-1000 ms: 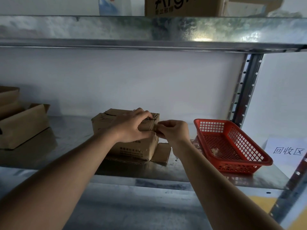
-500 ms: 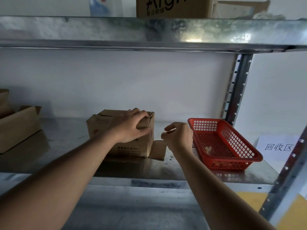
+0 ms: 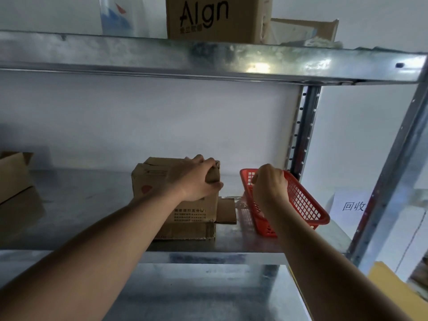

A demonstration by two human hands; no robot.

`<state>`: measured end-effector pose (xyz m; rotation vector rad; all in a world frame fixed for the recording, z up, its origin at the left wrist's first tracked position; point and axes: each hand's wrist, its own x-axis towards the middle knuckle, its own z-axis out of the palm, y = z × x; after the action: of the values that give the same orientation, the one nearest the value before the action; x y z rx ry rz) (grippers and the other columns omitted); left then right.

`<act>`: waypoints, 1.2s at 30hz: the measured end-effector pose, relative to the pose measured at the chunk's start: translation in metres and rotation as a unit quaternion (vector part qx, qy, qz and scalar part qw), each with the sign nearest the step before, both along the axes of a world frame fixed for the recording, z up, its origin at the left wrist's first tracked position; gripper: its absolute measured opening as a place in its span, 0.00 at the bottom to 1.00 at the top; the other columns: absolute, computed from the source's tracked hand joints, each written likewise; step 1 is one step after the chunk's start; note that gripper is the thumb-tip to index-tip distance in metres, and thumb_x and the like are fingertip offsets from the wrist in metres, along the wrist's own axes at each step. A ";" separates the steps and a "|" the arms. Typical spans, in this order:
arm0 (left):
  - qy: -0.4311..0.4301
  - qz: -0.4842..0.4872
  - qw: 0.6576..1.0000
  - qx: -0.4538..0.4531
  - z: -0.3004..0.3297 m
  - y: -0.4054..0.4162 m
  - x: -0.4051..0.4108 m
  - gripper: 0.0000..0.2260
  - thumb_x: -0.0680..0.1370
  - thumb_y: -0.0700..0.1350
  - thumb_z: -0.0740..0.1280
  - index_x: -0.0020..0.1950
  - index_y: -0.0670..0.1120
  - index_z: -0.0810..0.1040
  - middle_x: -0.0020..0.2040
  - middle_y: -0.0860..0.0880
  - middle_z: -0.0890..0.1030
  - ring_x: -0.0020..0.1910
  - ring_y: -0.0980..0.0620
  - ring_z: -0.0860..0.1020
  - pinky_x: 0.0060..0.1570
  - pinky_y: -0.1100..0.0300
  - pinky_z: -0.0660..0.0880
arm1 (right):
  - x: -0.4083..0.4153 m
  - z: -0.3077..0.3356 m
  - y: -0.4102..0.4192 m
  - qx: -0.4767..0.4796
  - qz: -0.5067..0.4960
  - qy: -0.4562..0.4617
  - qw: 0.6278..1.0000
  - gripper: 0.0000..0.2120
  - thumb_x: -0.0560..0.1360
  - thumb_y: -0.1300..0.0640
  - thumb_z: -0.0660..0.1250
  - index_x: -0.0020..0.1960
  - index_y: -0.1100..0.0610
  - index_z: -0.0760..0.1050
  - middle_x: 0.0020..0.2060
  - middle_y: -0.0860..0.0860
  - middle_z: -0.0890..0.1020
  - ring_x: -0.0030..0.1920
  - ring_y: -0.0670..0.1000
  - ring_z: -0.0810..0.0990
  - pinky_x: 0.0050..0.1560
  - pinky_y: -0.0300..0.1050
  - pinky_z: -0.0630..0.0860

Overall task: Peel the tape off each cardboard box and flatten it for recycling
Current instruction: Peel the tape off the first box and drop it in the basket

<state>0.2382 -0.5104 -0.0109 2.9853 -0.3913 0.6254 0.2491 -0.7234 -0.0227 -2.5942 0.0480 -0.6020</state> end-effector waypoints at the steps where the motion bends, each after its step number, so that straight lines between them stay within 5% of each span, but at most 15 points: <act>1: -0.003 0.002 1.000 0.002 0.000 -0.004 0.000 0.27 0.77 0.71 0.62 0.70 0.57 0.70 0.64 0.52 0.77 0.58 0.46 0.76 0.49 0.50 0.79 | 0.001 -0.001 -0.005 -0.017 -0.002 0.020 1.000 0.08 0.78 0.65 0.73 0.57 0.64 0.79 0.51 0.61 0.84 0.48 0.58 0.85 0.54 0.55 0.84; 4: -0.005 0.005 1.000 0.002 0.000 -0.013 0.000 0.27 0.76 0.71 0.62 0.70 0.57 0.70 0.63 0.51 0.77 0.58 0.45 0.76 0.51 0.49 0.80 | 0.000 -0.005 -0.018 -0.047 -0.006 0.066 0.997 0.16 0.78 0.61 0.74 0.62 0.66 0.77 0.54 0.62 0.84 0.51 0.59 0.85 0.56 0.59 0.83; 8: -0.003 0.005 1.000 -0.002 -0.002 -0.020 -0.002 0.29 0.76 0.71 0.62 0.71 0.56 0.69 0.64 0.51 0.76 0.58 0.45 0.76 0.52 0.48 0.80 | 0.002 -0.010 -0.028 -0.040 0.008 0.082 0.996 0.12 0.78 0.61 0.74 0.59 0.62 0.81 0.51 0.58 0.84 0.48 0.55 0.85 0.54 0.54 0.84; 11: 0.025 -0.008 0.999 -0.029 -0.001 -0.017 -0.003 0.31 0.75 0.70 0.67 0.72 0.55 0.71 0.66 0.50 0.70 0.62 0.46 0.73 0.58 0.47 0.77 | 0.000 -0.006 -0.028 -0.014 0.038 0.044 0.998 0.05 0.78 0.61 0.74 0.52 0.56 0.85 0.48 0.54 0.86 0.40 0.50 0.83 0.39 0.43 0.80; 13: 0.065 -0.011 0.997 -0.046 0.004 -0.013 -0.005 0.34 0.72 0.67 0.71 0.75 0.55 0.70 0.62 0.51 0.65 0.65 0.47 0.66 0.62 0.46 0.74 | -0.001 -0.004 -0.020 0.041 0.098 -0.017 0.994 0.04 0.79 0.60 0.73 0.52 0.55 0.86 0.47 0.53 0.87 0.39 0.49 0.83 0.37 0.43 0.80; 15: 0.107 -0.012 0.993 -0.056 0.012 -0.009 -0.008 0.36 0.72 0.62 0.73 0.77 0.56 0.67 0.61 0.53 0.64 0.66 0.50 0.63 0.63 0.46 0.73 | -0.004 0.000 -0.006 0.078 0.171 -0.074 0.979 0.07 0.81 0.58 0.70 0.56 0.55 0.86 0.49 0.52 0.88 0.44 0.51 0.85 0.46 0.45 0.82; 19: 0.120 -0.041 0.987 -0.097 0.023 0.000 -0.018 0.27 0.71 0.55 0.77 0.68 0.53 0.75 0.57 0.56 0.72 0.58 0.54 0.74 0.56 0.53 0.78 | 0.004 0.004 0.025 0.089 0.293 -0.065 0.950 0.13 0.83 0.51 0.64 0.63 0.48 0.83 0.56 0.49 0.86 0.52 0.46 0.82 0.45 0.34 0.76; 22: 0.115 -0.029 0.989 -0.085 0.029 0.020 -0.028 0.28 0.71 0.61 0.77 0.68 0.58 0.74 0.57 0.59 0.75 0.53 0.58 0.76 0.47 0.60 0.75 | 0.013 0.000 0.041 0.055 0.324 0.002 0.945 0.13 0.84 0.50 0.64 0.65 0.49 0.80 0.60 0.51 0.81 0.56 0.52 0.81 0.49 0.43 0.82; 28: 0.107 0.128 0.985 -0.047 0.023 0.099 -0.044 0.40 0.66 0.77 0.70 0.72 0.58 0.71 0.62 0.54 0.71 0.59 0.52 0.74 0.58 0.49 0.77 | 0.017 -0.003 0.048 0.049 0.334 0.047 0.940 0.17 0.84 0.48 0.62 0.70 0.52 0.71 0.62 0.46 0.71 0.56 0.48 0.75 0.31 0.29 0.73; 33: 0.075 0.074 0.971 -0.214 0.008 0.129 -0.041 0.23 0.66 0.60 0.82 0.52 0.57 0.74 0.55 0.57 0.75 0.56 0.54 0.77 0.47 0.58 0.76 | 0.016 0.007 0.063 0.063 0.298 0.083 0.949 0.17 0.80 0.50 0.71 0.65 0.51 0.70 0.58 0.47 0.71 0.49 0.45 0.74 0.36 0.33 0.72; 36: 0.060 0.063 0.965 -0.247 0.006 0.135 -0.037 0.25 0.66 0.55 0.84 0.52 0.55 0.72 0.57 0.55 0.77 0.57 0.53 0.77 0.49 0.56 0.78 | 0.018 0.015 0.065 0.057 0.284 0.111 0.951 0.21 0.76 0.49 0.76 0.62 0.50 0.69 0.60 0.47 0.69 0.52 0.46 0.72 0.34 0.31 0.70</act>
<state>0.2010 -0.3755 -0.0051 2.5594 -0.0257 0.4623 0.2668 -0.6587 -0.0075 -2.3823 -0.5556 -0.0916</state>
